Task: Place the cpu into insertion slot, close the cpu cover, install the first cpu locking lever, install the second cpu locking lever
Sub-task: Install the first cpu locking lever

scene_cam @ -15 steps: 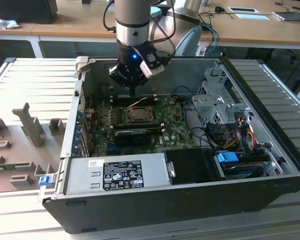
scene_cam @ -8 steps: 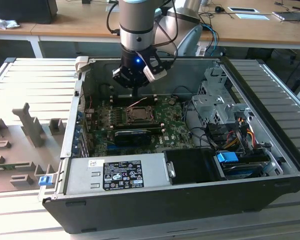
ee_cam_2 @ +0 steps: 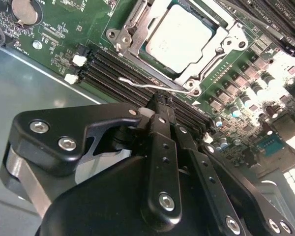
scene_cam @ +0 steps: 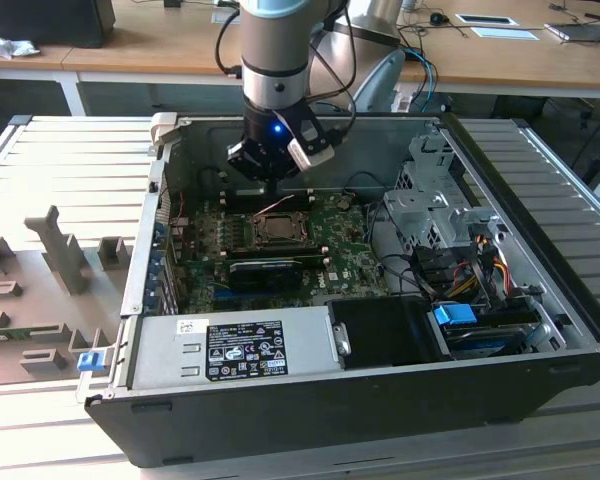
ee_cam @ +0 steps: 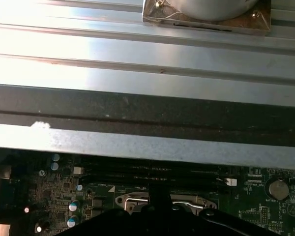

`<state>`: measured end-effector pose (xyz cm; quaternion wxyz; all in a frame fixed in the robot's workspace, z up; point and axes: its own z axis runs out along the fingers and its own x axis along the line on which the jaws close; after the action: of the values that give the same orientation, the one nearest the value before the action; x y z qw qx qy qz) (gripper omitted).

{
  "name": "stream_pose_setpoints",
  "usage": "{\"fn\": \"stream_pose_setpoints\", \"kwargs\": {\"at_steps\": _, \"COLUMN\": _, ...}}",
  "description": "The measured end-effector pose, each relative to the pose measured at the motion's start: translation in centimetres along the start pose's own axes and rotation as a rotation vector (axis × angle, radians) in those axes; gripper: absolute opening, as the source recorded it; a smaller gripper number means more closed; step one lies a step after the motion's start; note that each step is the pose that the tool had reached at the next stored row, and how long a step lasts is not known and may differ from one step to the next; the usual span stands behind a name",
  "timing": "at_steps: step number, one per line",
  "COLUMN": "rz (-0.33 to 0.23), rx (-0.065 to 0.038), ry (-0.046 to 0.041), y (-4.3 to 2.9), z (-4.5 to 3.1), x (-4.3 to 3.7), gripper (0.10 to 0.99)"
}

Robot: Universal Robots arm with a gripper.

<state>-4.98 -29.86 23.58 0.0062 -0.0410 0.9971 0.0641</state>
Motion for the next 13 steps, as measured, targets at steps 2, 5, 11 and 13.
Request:
{"fn": "stream_pose_setpoints", "kwargs": {"at_steps": 2, "rz": 0.000, "rx": 0.000, "ry": 0.0001, "y": -0.01, "z": 0.09, "x": -0.01, "gripper": 0.106}}
{"fn": "stream_pose_setpoints", "kwargs": {"at_steps": 5, "rz": -0.003, "rx": 0.000, "ry": 0.0019, "y": -0.04, "z": 0.20, "x": -0.19, "gripper": 0.106}}
{"fn": "stream_pose_setpoints", "kwargs": {"at_steps": 11, "rz": -0.007, "rx": 0.000, "ry": 0.0027, "y": -0.04, "z": 0.50, "x": -0.89, "gripper": 0.106}}
{"fn": "stream_pose_setpoints", "kwargs": {"at_steps": 13, "rz": -0.007, "rx": 0.000, "ry": 0.0028, "y": 0.05, "z": 0.66, "x": -1.09, "gripper": 0.106}}
